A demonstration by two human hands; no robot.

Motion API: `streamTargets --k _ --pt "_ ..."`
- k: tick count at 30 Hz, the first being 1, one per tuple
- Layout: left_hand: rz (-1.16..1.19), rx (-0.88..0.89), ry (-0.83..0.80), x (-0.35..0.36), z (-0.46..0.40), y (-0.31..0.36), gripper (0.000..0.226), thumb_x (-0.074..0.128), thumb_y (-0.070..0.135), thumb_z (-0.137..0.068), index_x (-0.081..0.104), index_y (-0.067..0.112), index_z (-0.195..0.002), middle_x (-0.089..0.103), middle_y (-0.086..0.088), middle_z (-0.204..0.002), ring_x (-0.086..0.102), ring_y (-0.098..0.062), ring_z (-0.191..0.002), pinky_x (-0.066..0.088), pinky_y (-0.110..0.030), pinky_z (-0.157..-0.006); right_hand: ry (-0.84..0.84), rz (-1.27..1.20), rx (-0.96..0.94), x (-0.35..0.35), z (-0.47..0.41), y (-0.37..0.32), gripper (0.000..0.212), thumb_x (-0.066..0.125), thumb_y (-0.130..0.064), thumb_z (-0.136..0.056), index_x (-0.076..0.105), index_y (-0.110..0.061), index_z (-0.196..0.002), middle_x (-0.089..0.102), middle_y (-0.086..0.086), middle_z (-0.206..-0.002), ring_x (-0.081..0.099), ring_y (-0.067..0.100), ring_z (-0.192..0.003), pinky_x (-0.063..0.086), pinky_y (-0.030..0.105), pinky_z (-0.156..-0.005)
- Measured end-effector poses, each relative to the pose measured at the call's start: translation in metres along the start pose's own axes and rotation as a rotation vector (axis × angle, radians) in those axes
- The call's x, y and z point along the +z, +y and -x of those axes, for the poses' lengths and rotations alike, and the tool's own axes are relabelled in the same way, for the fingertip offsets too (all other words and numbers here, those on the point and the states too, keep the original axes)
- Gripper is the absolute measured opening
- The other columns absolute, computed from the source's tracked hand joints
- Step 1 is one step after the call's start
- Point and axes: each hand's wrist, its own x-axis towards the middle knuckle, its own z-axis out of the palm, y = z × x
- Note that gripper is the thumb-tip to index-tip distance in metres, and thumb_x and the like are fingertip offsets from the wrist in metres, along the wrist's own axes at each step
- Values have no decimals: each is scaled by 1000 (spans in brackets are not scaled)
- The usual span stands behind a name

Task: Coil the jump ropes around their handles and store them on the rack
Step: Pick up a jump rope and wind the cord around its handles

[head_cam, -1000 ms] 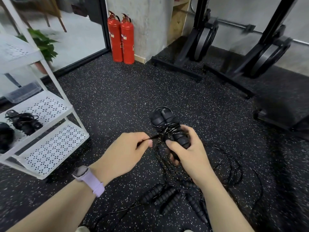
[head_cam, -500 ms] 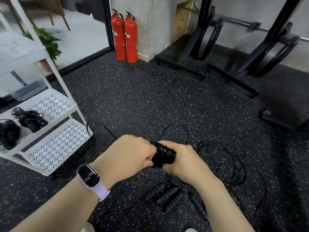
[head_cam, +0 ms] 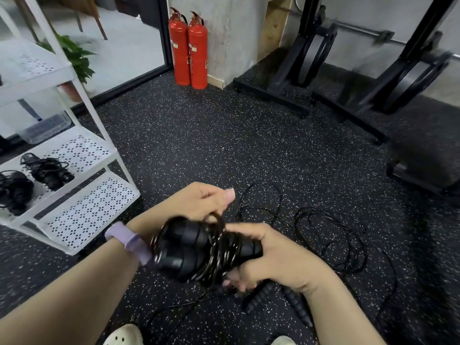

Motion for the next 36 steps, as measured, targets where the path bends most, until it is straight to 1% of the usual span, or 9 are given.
streamTargets --k 2,4,7,12,18,22,27,33,36 --pt "78 -1 110 3 4 -8 45 66 57 -92 53 23 -64 55 9 -53 48 -3 -48 38 -13 -50 52 -166 -85 -3 2 1 43 68 -1 -85 63 -6 -127 68 15 -85 58 21 -63 45 25 -55" --pt "24 -1 192 6 9 -13 19 59 16 -99 66 21 -82 68 18 -65 60 6 -57 44 -6 -55 164 -295 -155 -6 1 2 38 66 -4 -89 62 -6 -128 65 20 -85 55 20 -60 42 24 -51" --pt "151 -113 228 10 3 -12 24 52 -11 -92 65 9 -93 62 -1 -67 51 -8 -47 45 -24 -50 316 -372 -218 -7 -4 5 25 72 -12 -86 68 -11 -110 64 23 -83 54 22 -56 41 25 -46" --pt "255 -142 226 23 0 0 28 43 9 -108 65 12 -91 51 4 -60 46 -9 -51 50 -26 -48 481 -493 -204 -7 -10 5 31 77 -21 -79 64 -7 -103 64 24 -81 53 22 -55 39 25 -43" --pt "366 -160 462 35 10 12 12 54 3 -104 61 10 -110 70 -8 -71 58 -16 -53 53 -30 -48 559 -464 -193 -5 -16 6 28 79 -25 -76 69 -13 -99 68 18 -83 56 21 -57 41 24 -44" --pt "389 -108 606 39 17 20 7 57 -1 -101 60 5 -103 76 -10 -80 60 -14 -54 56 -29 -52 635 -505 -199 -5 -18 6 36 79 -24 -76 64 -10 -105 66 19 -83 57 22 -60 42 26 -46" --pt "39 16 598 49 28 23 10 61 20 -101 65 29 -101 76 10 -82 72 -5 -70 56 -17 -68 644 -485 -237 -1 -21 6 30 75 -19 -86 64 -9 -112 68 18 -93 59 22 -65 45 29 -51" --pt "-369 152 399 44 37 26 24 54 45 -96 45 47 -118 59 42 -109 62 14 -97 42 -3 -77 664 -547 -254 1 -18 4 43 79 -23 -85 62 -13 -123 73 13 -103 62 20 -69 48 29 -53" --pt "-463 195 374 38 36 29 33 43 55 -96 50 40 -125 66 29 -98 60 12 -101 45 -11 -86 648 -551 -245 1 -15 4 38 81 -24 -84 64 -15 -117 70 15 -95 61 23 -68 47 29 -53"
